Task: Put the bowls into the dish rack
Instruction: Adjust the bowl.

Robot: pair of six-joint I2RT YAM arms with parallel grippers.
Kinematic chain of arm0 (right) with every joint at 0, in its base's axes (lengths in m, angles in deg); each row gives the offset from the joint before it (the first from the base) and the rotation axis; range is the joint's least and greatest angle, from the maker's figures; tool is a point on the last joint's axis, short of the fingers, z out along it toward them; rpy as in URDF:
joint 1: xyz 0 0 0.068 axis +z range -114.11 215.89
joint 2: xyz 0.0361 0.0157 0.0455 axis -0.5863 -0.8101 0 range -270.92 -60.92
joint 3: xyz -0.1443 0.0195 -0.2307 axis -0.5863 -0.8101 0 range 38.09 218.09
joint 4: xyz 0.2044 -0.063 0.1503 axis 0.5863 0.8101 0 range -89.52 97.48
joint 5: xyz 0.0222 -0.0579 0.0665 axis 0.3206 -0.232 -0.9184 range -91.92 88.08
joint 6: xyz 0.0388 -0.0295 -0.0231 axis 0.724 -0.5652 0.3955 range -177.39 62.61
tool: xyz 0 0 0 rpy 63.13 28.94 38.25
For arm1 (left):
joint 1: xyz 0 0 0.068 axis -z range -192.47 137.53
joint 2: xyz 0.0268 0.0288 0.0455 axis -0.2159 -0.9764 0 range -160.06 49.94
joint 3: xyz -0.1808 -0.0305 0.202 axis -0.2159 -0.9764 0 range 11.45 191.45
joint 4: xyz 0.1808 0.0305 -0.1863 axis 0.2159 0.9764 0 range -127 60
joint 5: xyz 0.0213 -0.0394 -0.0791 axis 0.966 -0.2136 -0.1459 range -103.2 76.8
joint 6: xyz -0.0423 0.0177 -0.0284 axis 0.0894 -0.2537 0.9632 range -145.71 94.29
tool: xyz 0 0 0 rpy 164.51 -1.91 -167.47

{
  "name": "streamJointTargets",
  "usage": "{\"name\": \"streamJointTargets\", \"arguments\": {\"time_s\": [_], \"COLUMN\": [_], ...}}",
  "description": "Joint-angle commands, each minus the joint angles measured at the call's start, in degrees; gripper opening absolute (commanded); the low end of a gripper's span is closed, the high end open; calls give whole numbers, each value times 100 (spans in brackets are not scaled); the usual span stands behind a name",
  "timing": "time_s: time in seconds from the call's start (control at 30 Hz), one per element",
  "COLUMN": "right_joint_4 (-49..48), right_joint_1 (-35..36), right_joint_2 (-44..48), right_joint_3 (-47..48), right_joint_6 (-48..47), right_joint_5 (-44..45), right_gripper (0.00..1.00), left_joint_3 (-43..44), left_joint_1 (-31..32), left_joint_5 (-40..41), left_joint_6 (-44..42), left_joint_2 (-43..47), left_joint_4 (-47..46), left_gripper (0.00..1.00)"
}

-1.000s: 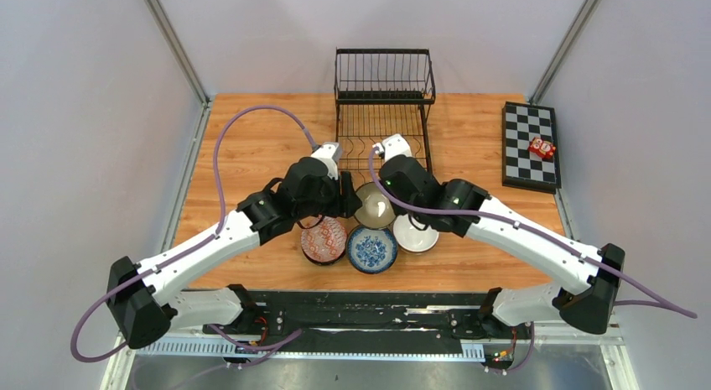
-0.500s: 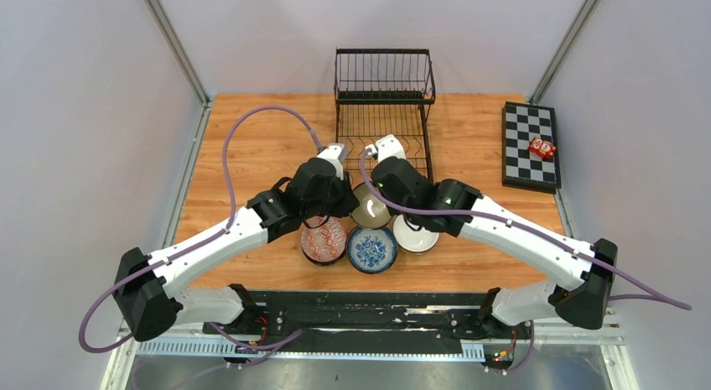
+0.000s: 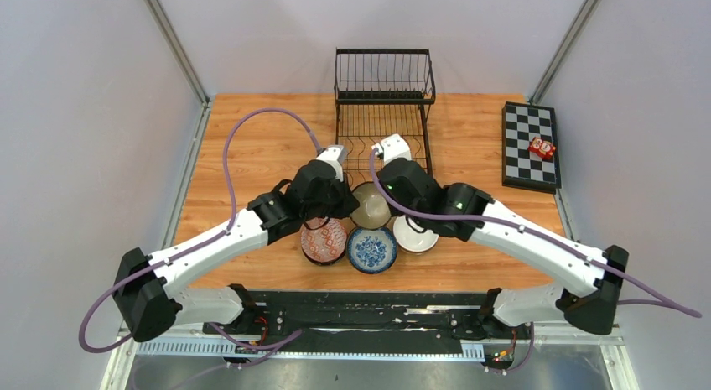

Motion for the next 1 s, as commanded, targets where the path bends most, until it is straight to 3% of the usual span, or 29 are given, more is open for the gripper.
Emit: {"name": "streamJointTargets", "arguments": {"time_s": [0.0, 0.17, 0.33, 0.37, 0.4, 0.77, 0.97], "right_joint_4": [-402, -626, -834, -893, -957, -1705, -1996], "right_joint_1": [80, 77, 82, 77, 75, 72, 72], "right_joint_2": [756, 1438, 1981, 2067, 2146, 2638, 2544], "right_joint_3": [-261, -745, -1146, -1224, -1304, -1973, -2059], "right_joint_6": [156, 343, 520, 564, 610, 1078, 1259], "right_joint_5": [-458, -808, -1187, -1262, -1339, -1887, -2006], "right_gripper": [30, 61, 79, 94, 99, 100, 100], "left_joint_3": [-214, -328, -691, -765, -833, -1939, -2462], "left_joint_1": [29, 22, -169, -219, -285, -885, -1055], "left_joint_5": [135, 84, -382, -484, -592, -2092, -2426], "left_joint_6": [92, 88, 225, 249, 303, 1149, 1613], "left_joint_2": [311, 532, 765, 804, 835, 1152, 1316], "left_joint_4": [-457, -619, -1212, -1308, -1427, -3613, -4880], "left_gripper": [0, 0, 0, 0, 0, 0, 0]}}
